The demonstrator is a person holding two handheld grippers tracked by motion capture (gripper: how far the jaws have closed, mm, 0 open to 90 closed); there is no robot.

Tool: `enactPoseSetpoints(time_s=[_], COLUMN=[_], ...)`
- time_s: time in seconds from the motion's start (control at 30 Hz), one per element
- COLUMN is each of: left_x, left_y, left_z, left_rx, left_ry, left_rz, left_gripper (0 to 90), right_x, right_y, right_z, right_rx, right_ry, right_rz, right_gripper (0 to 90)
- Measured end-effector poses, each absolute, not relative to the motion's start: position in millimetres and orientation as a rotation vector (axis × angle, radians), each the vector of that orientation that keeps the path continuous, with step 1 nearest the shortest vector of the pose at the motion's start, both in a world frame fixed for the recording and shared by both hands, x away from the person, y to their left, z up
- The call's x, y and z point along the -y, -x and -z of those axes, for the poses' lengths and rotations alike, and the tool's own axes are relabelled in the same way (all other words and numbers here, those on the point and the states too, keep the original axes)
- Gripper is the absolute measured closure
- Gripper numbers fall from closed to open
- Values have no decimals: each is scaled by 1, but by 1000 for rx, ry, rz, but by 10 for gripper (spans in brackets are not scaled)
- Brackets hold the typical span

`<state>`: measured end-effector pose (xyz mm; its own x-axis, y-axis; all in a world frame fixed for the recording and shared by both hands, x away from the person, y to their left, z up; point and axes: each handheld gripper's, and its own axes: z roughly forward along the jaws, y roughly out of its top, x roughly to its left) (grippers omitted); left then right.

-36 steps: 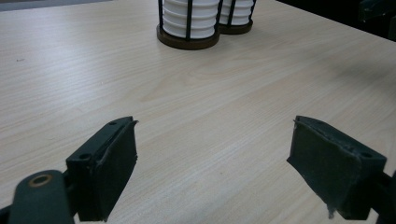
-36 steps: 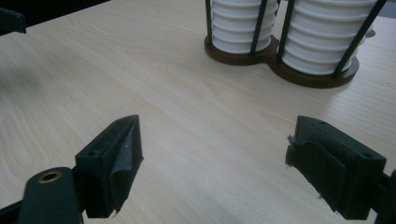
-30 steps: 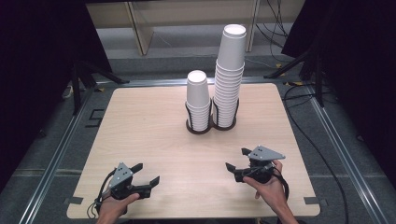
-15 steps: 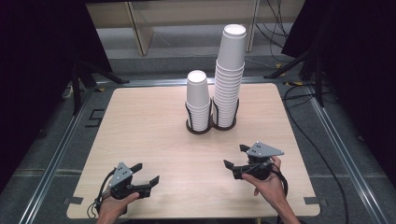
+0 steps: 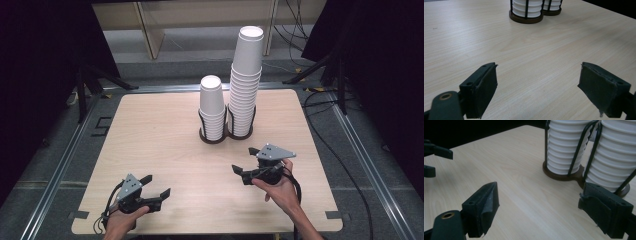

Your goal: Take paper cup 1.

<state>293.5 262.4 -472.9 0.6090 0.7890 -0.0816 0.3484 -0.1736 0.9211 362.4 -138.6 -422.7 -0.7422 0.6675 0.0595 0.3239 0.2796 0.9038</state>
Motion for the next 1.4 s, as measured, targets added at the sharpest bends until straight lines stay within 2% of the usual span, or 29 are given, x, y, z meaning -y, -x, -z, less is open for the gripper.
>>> enactPoseSetpoints(time_s=[0.93, 1.1, 1.4], left_x=[-263, -262, -262], left_y=[-294, -292, -294], left_z=[473, 472, 473], left_rx=[-928, -959, -920], left_ry=[-1774, -1790, -1775], left_rz=[-517, -516, -517], left_gripper=[143, 143, 143], right_x=[109, 102, 86], right_y=[-400, -412, -430], right_z=[382, 371, 356], right_rx=[-2146, -2110, -2044], right_ry=[-868, -940, -955], right_rz=[-1490, -1526, -1559], right_gripper=[167, 163, 160])
